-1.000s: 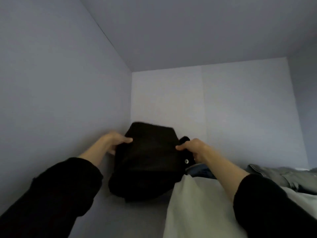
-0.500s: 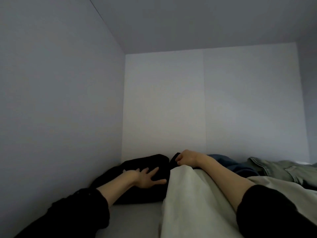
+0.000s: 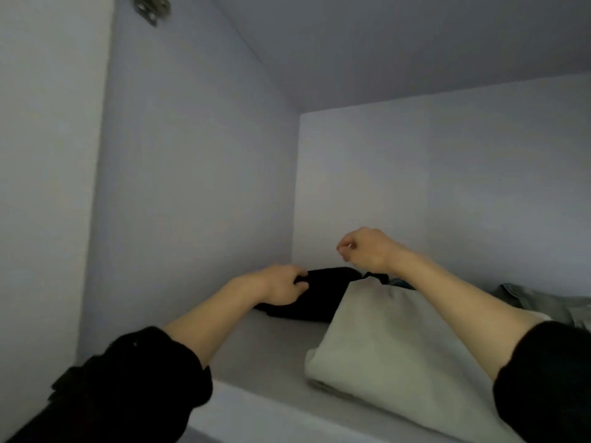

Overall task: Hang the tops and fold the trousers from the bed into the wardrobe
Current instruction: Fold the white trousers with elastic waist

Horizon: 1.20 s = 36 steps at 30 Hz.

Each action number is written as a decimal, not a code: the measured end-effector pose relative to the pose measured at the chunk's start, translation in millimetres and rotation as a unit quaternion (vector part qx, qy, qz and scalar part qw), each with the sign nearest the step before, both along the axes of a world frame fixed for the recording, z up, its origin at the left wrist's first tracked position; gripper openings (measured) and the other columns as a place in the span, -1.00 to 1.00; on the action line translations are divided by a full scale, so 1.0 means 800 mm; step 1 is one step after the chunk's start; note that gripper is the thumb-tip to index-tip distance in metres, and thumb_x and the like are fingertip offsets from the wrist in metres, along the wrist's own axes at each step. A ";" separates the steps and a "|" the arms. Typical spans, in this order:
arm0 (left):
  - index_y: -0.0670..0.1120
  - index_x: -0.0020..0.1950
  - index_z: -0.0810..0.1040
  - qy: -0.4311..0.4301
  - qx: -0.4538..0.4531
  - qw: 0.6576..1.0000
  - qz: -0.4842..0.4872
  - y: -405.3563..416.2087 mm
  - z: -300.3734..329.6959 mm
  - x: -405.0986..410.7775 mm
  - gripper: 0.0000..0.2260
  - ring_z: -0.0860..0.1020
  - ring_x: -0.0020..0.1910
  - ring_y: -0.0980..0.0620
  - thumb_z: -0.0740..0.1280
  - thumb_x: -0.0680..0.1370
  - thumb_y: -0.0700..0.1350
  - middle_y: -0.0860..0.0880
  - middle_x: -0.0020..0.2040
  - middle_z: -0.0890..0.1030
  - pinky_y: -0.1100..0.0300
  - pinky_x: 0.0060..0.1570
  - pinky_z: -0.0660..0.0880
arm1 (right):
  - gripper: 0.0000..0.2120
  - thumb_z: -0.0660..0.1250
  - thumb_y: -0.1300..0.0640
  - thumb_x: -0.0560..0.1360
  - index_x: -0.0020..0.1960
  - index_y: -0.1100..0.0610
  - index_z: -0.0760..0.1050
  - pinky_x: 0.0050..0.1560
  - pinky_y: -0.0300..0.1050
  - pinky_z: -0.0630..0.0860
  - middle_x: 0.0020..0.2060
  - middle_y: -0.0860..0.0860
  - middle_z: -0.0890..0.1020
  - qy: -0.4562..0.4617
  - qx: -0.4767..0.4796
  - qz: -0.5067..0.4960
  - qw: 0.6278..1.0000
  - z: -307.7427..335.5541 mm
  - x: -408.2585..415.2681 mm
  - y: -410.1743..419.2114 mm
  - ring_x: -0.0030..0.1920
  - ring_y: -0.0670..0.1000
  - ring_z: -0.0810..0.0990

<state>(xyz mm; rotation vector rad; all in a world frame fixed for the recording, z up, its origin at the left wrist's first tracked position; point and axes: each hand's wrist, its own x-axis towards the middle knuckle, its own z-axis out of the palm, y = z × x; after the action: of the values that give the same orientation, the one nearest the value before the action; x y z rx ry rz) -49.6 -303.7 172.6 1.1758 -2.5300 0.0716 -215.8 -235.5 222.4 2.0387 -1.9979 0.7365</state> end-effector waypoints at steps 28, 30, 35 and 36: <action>0.01 0.12 0.51 0.445 -0.072 0.670 0.590 0.967 -0.296 0.646 -0.84 0.59 -0.03 0.14 0.18 0.62 -0.14 0.06 -0.02 0.61 0.14 0.09 0.54 | -0.87 0.22 0.18 0.58 0.00 0.04 0.54 -0.04 -0.15 0.57 -0.18 -0.01 0.67 -0.240 0.328 0.678 0.613 -0.362 0.765 0.669 -0.18 -0.04 0.66; 0.01 0.14 0.51 0.452 -0.083 0.616 0.640 1.035 -0.302 0.658 -0.83 0.58 -0.03 0.17 0.17 0.62 -0.13 0.06 -0.01 0.61 0.18 0.07 0.53 | -0.87 0.22 0.18 0.58 0.03 0.07 0.55 -0.05 -0.20 0.57 -0.17 0.00 0.67 -0.221 0.342 0.715 0.569 -0.368 0.804 0.724 -0.17 -0.05 0.66; -0.02 0.09 0.54 0.466 -0.163 0.464 0.736 1.205 -0.327 0.654 -0.82 0.59 -0.08 0.10 0.17 0.62 -0.17 0.02 -0.04 0.61 0.24 -0.01 0.52 | -0.87 0.22 0.17 0.58 0.02 0.08 0.55 -0.07 -0.18 0.56 -0.16 0.04 0.68 -0.139 0.389 0.793 0.447 -0.388 0.880 0.886 -0.17 0.00 0.66; -0.03 0.08 0.54 0.467 -0.173 0.438 0.748 1.230 -0.334 0.649 -0.82 0.59 -0.09 0.09 0.16 0.62 -0.17 0.02 -0.05 0.61 0.23 -0.01 0.52 | -0.87 0.22 0.17 0.58 0.02 0.08 0.55 -0.07 -0.17 0.56 -0.17 0.04 0.68 -0.122 0.394 0.806 0.424 -0.395 0.889 0.914 -0.17 0.00 0.66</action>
<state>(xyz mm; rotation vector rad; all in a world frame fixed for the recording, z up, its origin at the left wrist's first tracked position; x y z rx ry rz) 469.6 680.6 -94.5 1.9707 0.0122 0.2427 495.6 495.7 -93.5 4.1471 0.7806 0.0081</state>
